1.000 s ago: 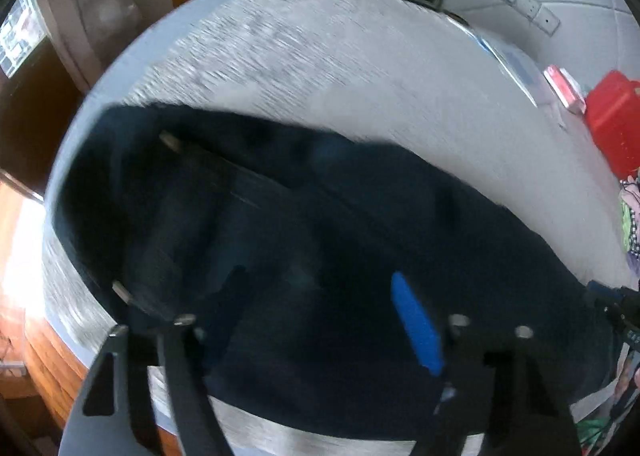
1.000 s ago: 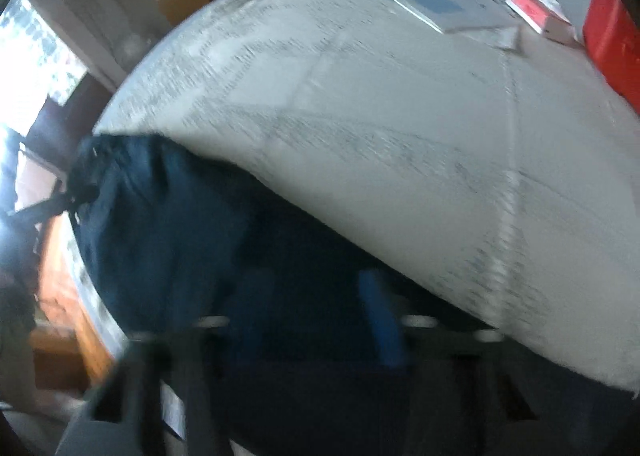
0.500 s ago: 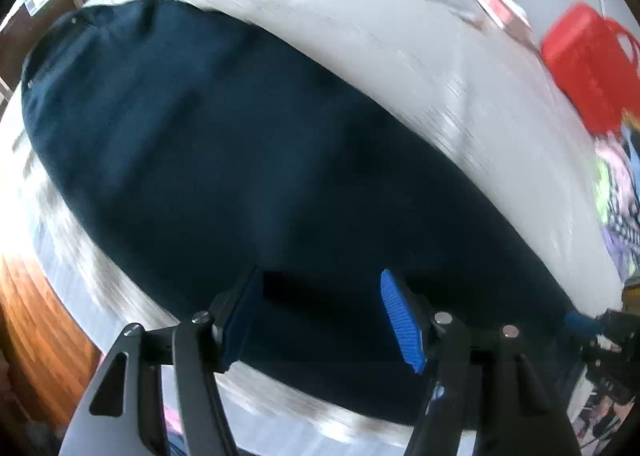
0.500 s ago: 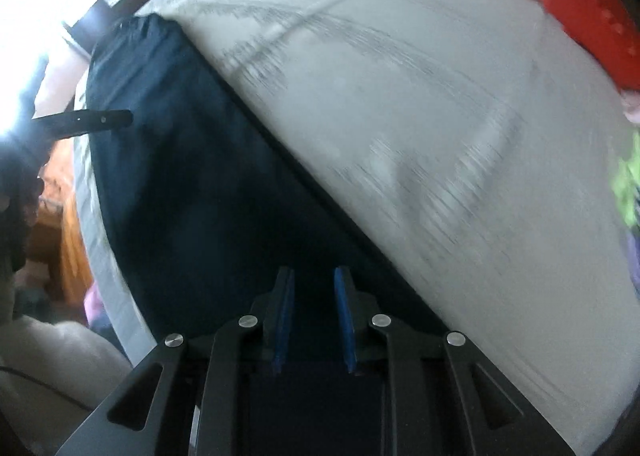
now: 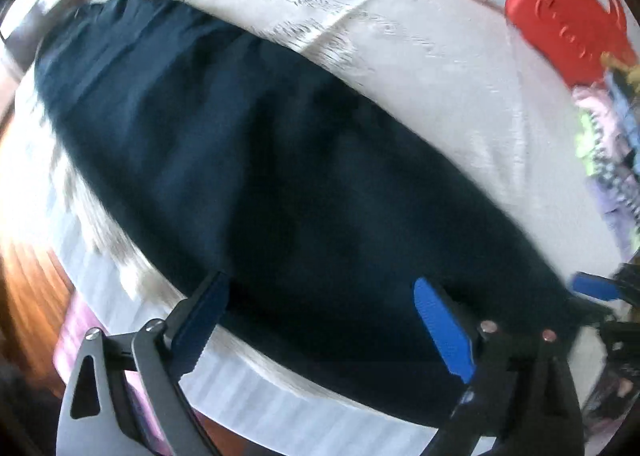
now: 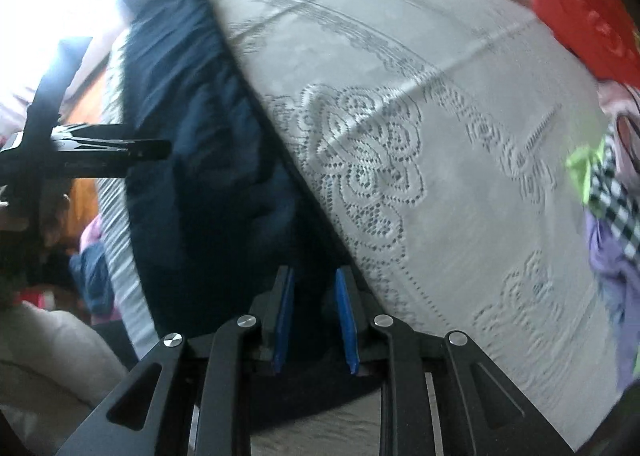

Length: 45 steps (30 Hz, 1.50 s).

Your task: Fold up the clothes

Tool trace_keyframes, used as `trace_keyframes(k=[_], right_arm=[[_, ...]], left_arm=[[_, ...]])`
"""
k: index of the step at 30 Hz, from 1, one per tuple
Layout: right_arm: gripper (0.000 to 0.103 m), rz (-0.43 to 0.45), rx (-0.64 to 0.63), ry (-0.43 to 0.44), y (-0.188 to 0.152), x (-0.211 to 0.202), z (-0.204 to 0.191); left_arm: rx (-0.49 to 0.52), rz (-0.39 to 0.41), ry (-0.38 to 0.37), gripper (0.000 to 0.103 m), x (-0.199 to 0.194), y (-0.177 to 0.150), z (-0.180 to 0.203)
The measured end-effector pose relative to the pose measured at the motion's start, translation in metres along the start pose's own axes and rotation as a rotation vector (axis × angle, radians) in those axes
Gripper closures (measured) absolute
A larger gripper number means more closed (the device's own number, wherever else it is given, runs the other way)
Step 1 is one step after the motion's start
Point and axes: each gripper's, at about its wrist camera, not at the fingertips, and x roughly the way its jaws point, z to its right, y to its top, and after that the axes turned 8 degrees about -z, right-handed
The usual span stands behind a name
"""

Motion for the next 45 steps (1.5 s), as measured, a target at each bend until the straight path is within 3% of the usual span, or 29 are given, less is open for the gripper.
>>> trace_keyframes(k=[2, 5, 7, 11, 20, 25, 28, 31, 33, 35, 42, 45], right_arm=[[0.072, 0.0, -0.078, 0.014, 0.0, -0.008, 0.017], [0.072, 0.003, -0.139, 0.044, 0.004, -0.019, 0.045], [0.072, 0.006, -0.18, 0.064, 0.007, -0.027, 0.063], [0.072, 0.01, -0.261, 0.104, 0.013, -0.042, 0.1], [0.072, 0.005, -0.387, 0.175, 0.019, -0.059, 0.166], [0.072, -0.021, -0.544, 0.175, 0.027, -0.06, 0.198], [0.071, -0.023, -0.627, 0.172, 0.042, -0.07, 0.22], [0.071, -0.016, -0.666, 0.176, 0.051, -0.082, 0.246], [0.072, -0.021, -0.67, 0.17, 0.052, -0.089, 0.26], [0.074, -0.036, -0.673, 0.151, 0.035, -0.097, 0.276], [0.074, -0.047, -0.596, 0.231, 0.017, -0.131, 0.322], [0.055, 0.01, -0.637, 0.152, 0.01, -0.148, 0.334]], left_arm=[[-0.084, 0.02, -0.04, 0.008, -0.005, -0.022, 0.014], [-0.215, 0.034, -0.043, 0.008, -0.009, -0.066, 0.04], [-0.243, 0.011, -0.029, 0.008, -0.005, -0.087, 0.065], [-0.263, 0.014, 0.014, 0.008, -0.006, -0.12, 0.103], [-0.28, 0.116, 0.121, 0.008, -0.001, -0.169, 0.151], [-0.357, 0.151, 0.2, 0.008, 0.015, -0.175, 0.184], [-0.397, 0.183, 0.218, 0.003, 0.019, -0.166, 0.19], [-0.408, 0.156, 0.211, 0.0, 0.021, -0.161, 0.187], [-0.396, 0.12, 0.2, 0.019, 0.018, -0.158, 0.192], [-0.371, 0.09, 0.22, 0.029, 0.015, -0.151, 0.203], [-0.371, 0.096, 0.183, 0.03, 0.017, -0.149, 0.199], [-0.39, 0.097, 0.182, 0.03, 0.017, -0.15, 0.2]])
